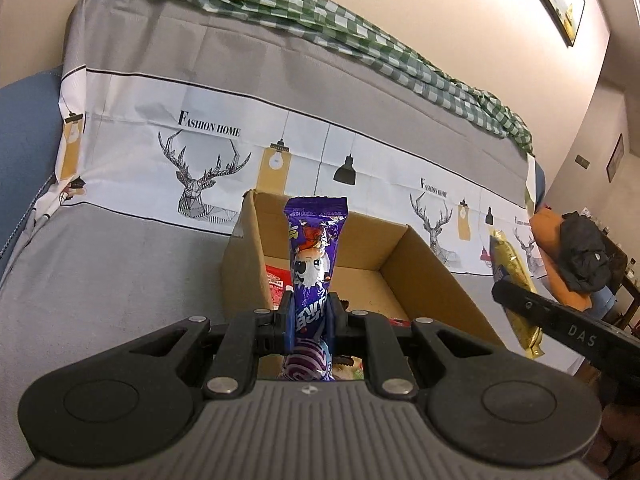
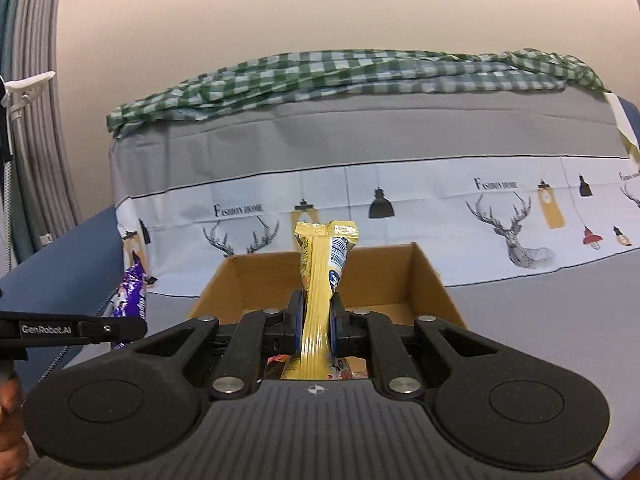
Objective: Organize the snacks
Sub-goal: 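Carry the purple bar with the left tool while the right tool carries the yellow bar over the box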
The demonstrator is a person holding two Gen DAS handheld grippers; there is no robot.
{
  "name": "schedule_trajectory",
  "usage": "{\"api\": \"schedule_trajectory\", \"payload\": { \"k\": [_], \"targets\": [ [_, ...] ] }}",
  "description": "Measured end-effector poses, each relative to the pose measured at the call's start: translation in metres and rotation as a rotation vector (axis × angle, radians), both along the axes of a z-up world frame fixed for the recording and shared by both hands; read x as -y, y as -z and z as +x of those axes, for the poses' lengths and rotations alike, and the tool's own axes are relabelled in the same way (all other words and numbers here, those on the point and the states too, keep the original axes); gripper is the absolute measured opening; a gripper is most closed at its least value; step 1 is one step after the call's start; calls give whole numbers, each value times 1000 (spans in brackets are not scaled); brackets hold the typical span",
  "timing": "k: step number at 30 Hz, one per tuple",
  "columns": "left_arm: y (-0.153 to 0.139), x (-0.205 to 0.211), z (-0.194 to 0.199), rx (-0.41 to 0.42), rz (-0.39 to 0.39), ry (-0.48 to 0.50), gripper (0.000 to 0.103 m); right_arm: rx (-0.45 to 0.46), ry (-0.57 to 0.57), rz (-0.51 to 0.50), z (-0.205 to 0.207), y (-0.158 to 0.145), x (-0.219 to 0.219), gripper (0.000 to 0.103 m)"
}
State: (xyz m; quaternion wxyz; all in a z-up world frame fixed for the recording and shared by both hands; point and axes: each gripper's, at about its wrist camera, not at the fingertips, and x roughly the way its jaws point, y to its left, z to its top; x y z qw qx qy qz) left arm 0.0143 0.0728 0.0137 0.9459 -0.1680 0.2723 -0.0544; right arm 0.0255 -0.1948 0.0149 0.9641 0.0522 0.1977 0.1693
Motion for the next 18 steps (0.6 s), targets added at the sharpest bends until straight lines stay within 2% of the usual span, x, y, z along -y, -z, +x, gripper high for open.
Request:
{"api": "schedule_trajectory", "payload": {
  "k": [18],
  "targets": [
    [-1, 1, 0, 8, -17, 5, 16, 1, 8, 10, 0, 1, 2, 12]
  ]
}}
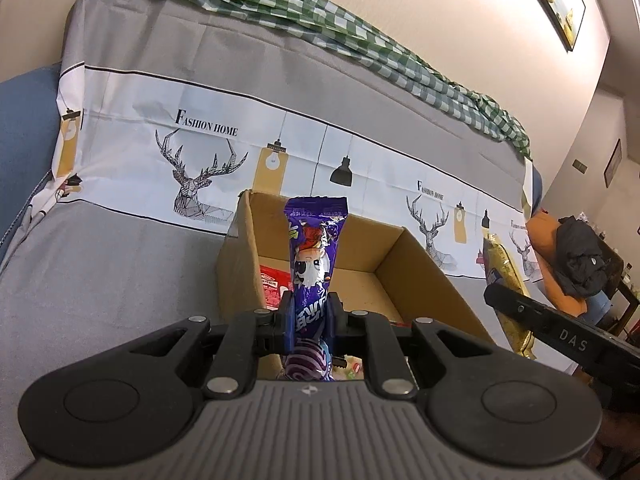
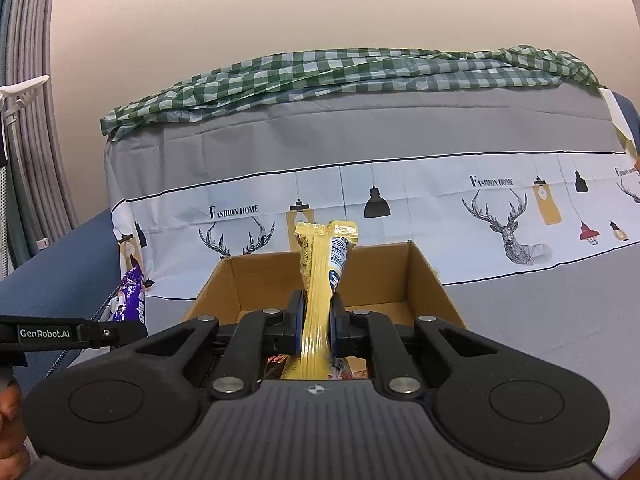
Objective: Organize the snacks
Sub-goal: 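Carry the purple bar with the left tool while the right tool carries the yellow bar over the box, then open the left tool over the box while the right tool releases the yellow bar inside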
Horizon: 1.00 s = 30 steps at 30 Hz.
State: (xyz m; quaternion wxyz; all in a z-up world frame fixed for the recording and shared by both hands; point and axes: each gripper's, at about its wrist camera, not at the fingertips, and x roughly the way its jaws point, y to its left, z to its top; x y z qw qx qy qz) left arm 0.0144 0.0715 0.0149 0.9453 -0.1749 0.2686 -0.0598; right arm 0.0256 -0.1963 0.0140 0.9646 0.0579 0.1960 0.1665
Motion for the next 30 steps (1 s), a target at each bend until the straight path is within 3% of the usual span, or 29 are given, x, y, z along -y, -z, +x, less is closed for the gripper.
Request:
{"api": "schedule_trajectory", "payload": {
  "k": [23, 30],
  "targets": [
    [-2, 8, 3, 5, -7, 28, 16, 1, 2, -8, 0, 1, -3, 12],
    [-3, 30, 3, 37, 7, 102, 16, -1, 3, -11, 0, 0, -4, 12]
  ]
}}
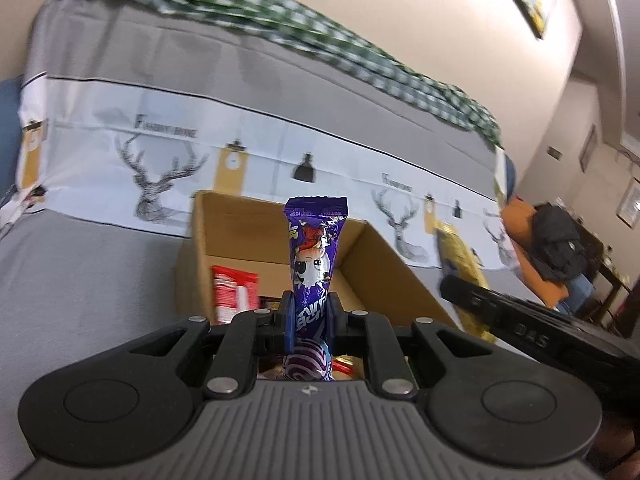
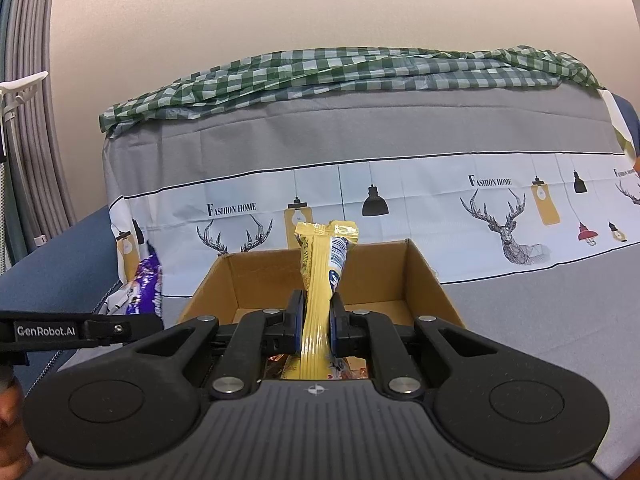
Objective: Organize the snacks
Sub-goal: 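Open the left tool over the box while the right tool releases the yellow bar inside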
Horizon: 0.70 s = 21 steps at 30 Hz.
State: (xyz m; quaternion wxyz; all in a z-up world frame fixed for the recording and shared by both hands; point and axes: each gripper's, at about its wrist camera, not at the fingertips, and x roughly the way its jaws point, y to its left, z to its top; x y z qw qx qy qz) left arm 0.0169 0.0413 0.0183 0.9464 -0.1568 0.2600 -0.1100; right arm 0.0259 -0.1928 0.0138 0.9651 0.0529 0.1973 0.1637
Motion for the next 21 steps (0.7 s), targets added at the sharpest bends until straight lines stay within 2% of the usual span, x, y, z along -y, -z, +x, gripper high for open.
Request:
{"api": "schedule_trajectory", "payload": {
  "k": [2, 3, 4, 5, 6, 7, 9, 11, 13, 14, 15, 16, 18, 20, 21],
  "targets": [
    [0, 8, -1, 13, -3, 35, 17, -2, 2, 0, 0, 0, 0, 12],
    [0, 12, -1, 17, -4, 52, 24, -6, 6, -6, 0, 0, 0, 12],
    [0, 15, -1, 20, -3, 68, 40, -12, 13, -15, 1, 1, -1, 14],
    [0, 17, -3, 30, 6, 67, 44, -25, 25, -27, 3, 3, -2, 18],
    [0, 19, -4, 38, 19, 63, 44, -42, 40, -38, 6, 4, -3, 38],
    [0, 20, -4, 40, 28, 64, 44, -53, 56, -41, 7, 6, -2, 54],
    [0, 17, -4, 39, 17, 61, 44, -64, 72, -20, 9, 6, 4, 55],
    [-1, 14, -5, 35, 9, 57, 49, -70, 79, -10, 11, 6, 8, 63],
    [-2, 12, -8, 41, 20, 47, 65, -75, 89, -15, 11, 7, 11, 80],
    [-4, 12, -12, 49, 35, 37, 70, -76, 92, -15, 10, 6, 13, 84],
    [-5, 12, -17, 52, 47, 32, 79, -76, 92, -14, 9, 6, 15, 94],
    [-8, 13, -21, 51, 60, 30, 84, -80, 93, -14, 9, 6, 17, 101],
    [-13, 13, -32, 48, 75, 23, 85, -101, 85, -6, 6, 5, 22, 102],
    [-21, 15, -40, 20, 87, -11, 90, -131, 75, -1, 3, 5, 26, 102],
    [-25, 15, -43, 0, 93, -22, 97, -152, 76, -6, 1, 5, 28, 102]
  ]
}}
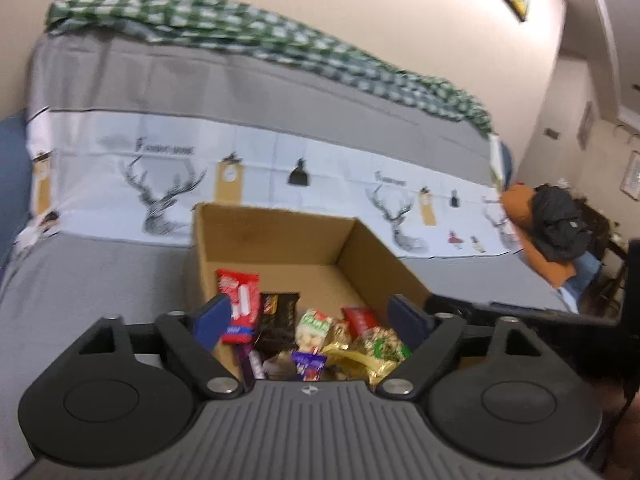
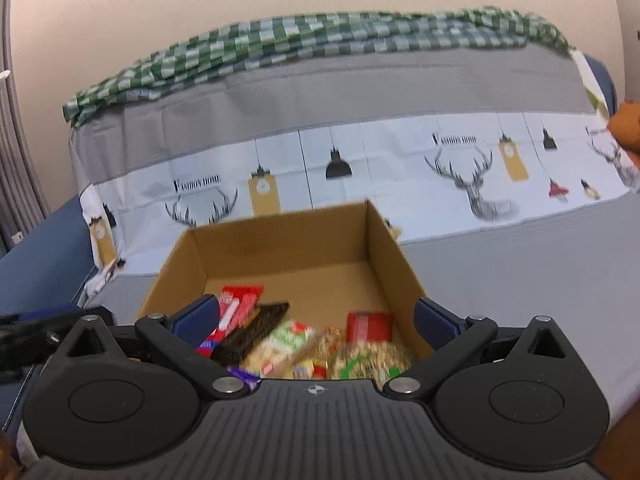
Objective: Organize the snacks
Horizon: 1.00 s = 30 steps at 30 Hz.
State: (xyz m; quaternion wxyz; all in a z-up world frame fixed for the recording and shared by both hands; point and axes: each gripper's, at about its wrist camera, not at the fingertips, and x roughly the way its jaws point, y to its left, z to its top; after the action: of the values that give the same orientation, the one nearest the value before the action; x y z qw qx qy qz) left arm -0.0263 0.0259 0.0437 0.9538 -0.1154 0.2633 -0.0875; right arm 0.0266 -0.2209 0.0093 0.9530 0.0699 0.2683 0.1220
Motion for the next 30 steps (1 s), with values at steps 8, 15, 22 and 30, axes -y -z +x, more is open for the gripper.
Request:
{"api": "schedule_trajectory", "payload": {
  "k": [8, 15, 22, 30],
  "targets": [
    [15, 16, -25, -185, 49, -77, 103, -74, 12, -21, -37, 3, 16, 102],
    [51, 11, -17, -207, 115, -150, 103, -102, -5, -86, -36, 14, 7, 102],
    [57, 5, 0, -223, 64, -139, 103, -108, -37, -116, -27, 18, -9, 102],
    [59, 8, 3, -235, 48, -133, 103, -111, -54, -149, -22, 23, -16, 102]
  ]
}}
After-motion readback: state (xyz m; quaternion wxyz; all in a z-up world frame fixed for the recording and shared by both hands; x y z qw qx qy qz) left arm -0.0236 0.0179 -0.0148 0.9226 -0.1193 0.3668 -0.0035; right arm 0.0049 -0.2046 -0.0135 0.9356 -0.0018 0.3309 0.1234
